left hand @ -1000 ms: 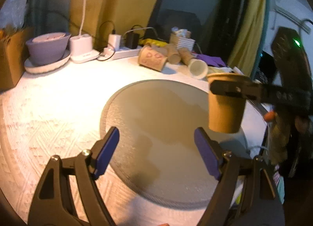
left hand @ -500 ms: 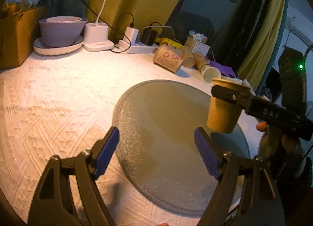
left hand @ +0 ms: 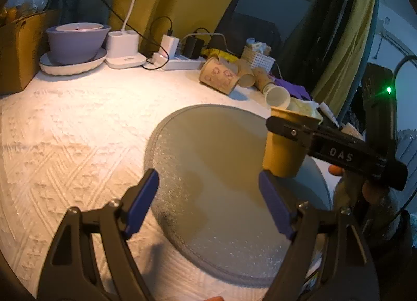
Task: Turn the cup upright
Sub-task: 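Open the left gripper and rotate the cup opening-up with the right gripper, then lower the upright cup onto the turntable and open the right gripper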
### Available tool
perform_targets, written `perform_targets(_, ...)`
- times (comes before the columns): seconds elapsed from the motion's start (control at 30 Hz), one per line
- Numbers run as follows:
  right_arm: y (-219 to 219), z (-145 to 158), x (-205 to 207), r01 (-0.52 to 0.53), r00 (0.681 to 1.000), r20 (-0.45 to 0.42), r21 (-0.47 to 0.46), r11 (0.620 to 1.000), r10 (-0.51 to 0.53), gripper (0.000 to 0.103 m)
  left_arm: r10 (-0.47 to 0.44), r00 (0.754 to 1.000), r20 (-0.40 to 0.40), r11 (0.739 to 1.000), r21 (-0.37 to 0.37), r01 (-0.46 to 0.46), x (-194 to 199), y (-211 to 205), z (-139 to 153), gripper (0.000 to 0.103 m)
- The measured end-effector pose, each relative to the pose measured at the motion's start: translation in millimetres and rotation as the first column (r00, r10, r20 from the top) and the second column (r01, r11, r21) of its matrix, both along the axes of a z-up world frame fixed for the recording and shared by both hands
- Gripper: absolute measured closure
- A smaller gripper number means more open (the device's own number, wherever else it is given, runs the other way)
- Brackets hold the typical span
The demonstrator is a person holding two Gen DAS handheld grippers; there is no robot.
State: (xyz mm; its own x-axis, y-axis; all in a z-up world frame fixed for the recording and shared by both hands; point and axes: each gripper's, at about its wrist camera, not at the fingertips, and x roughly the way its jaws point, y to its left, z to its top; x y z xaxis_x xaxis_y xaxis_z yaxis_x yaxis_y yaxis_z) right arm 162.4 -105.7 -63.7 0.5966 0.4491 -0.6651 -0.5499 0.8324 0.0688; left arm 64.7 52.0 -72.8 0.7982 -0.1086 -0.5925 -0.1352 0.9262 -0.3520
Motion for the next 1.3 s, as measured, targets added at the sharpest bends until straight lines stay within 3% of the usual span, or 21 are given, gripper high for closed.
perform_targets(0.53,-8,-8,-11,0.031,0.999,0.043,-0.056,0.998,-0.029,0.034,-0.002,1.000,-0.004,1.000,0.003,0.002,1,1,-2,0.023)
perform_targets(0.7,-9,-10,-13,0.027,0.999,0.025,-0.062,0.998,-0.025,0.028,-0.002,1.000,-0.007,1.000,0.004,0.002,1,0,-2,0.023)
perform_targets(1.3,-26,1,-43,0.031,0.999,0.015,-0.064,0.997,-0.030,0.027,0.002,1.000,-0.020,0.999,0.048,-0.001,2,-5,-3,0.023)
